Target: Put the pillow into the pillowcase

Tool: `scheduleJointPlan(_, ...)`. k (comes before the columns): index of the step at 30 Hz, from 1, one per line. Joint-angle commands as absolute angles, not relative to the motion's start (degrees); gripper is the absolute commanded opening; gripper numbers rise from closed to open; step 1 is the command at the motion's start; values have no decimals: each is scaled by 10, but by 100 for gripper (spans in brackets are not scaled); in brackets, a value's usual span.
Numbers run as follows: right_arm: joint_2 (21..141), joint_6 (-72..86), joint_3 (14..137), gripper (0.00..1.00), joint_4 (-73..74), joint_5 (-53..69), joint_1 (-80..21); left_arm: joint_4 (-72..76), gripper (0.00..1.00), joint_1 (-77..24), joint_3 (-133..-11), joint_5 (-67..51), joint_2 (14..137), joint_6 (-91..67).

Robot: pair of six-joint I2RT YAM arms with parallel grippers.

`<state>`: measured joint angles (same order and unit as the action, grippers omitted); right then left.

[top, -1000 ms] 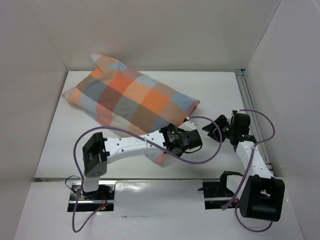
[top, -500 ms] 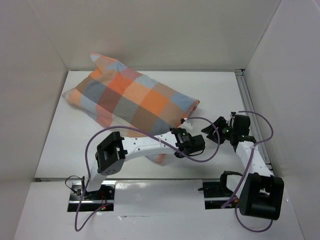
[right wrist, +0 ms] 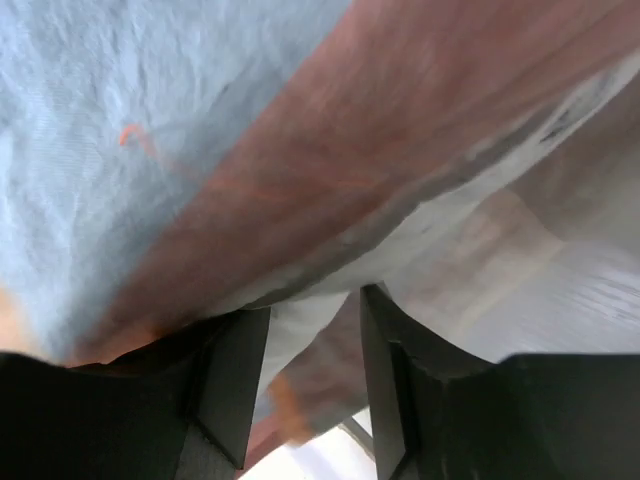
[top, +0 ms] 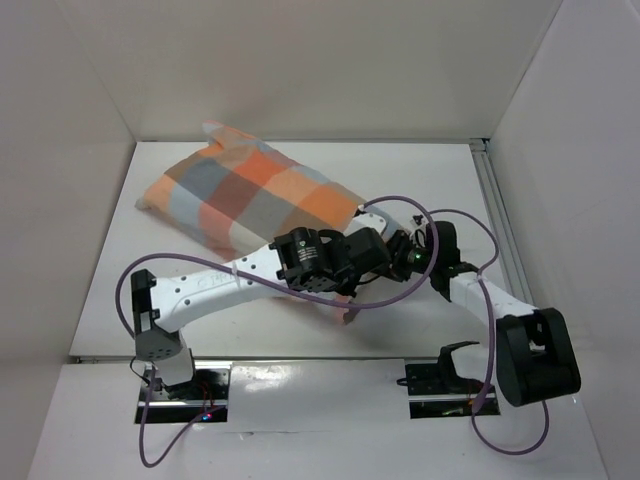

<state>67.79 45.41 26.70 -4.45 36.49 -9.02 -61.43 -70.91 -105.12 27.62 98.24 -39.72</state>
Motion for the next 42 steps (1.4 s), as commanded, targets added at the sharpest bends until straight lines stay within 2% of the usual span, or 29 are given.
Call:
scheduleJointPlan(1,701,488,294,49,-140,370,-119,-560,28,-704,-1054,210,985,-378)
scheduleJointPlan(3,707,488,294,56,-140,365,-132,-560,36,-698,-1042,194,991,-378)
scheduleJointPlan(6,700,488,294,61,-133,352,-132,-555,53,-691,-1042,188,991,-378)
scheduleJointPlan(8,693,488,294,62,-127,352,-132,-547,52,-691,-1036,183,977,-373)
scheduleJointPlan(9,693,488,294,62,-127,352,-132,-541,40,-691,-1036,183,976,-373)
scheduleJointPlan(10,687,494,288,62,-133,352,-132,-535,34,-685,-1027,183,970,-373)
scheduleJointPlan(12,687,499,283,62,-140,352,-132,-535,37,-685,-1027,176,969,-366)
scheduleJointPlan(13,687,499,283,62,-140,352,-137,-535,53,-685,-1027,176,975,-356)
scheduleJointPlan(15,687,499,283,62,-140,352,-137,-551,69,-695,-1021,198,983,-349)
scheduleJointPlan(16,687,499,283,62,-140,352,-137,-568,71,-703,-1021,223,1001,-349)
scheduleJointPlan(20,687,499,278,62,-140,352,-132,-655,71,-737,-1027,344,1052,-409)
scheduleJointPlan(25,693,499,272,62,-145,363,-127,-675,71,-772,-1015,401,1083,-437)
scheduleJointPlan(30,693,494,278,62,-139,363,-121,-782,70,-785,-1051,495,1138,-532)
scheduleJointPlan(33,698,488,284,62,-133,363,-121,-782,68,-790,-1038,501,1138,-539)
scheduleJointPlan(35,698,488,284,62,-133,363,-121,-782,64,-790,-1038,506,1138,-549)
scheduleJointPlan(38,703,488,289,62,-133,363,-121,-782,50,-790,-1033,513,1122,-555)
scheduleJointPlan(39,703,488,289,62,-133,363,-121,-782,42,-790,-1033,513,1122,-555)
scheduleJointPlan(42,703,488,289,62,-133,363,-121,-782,31,-790,-1033,519,1107,-555)
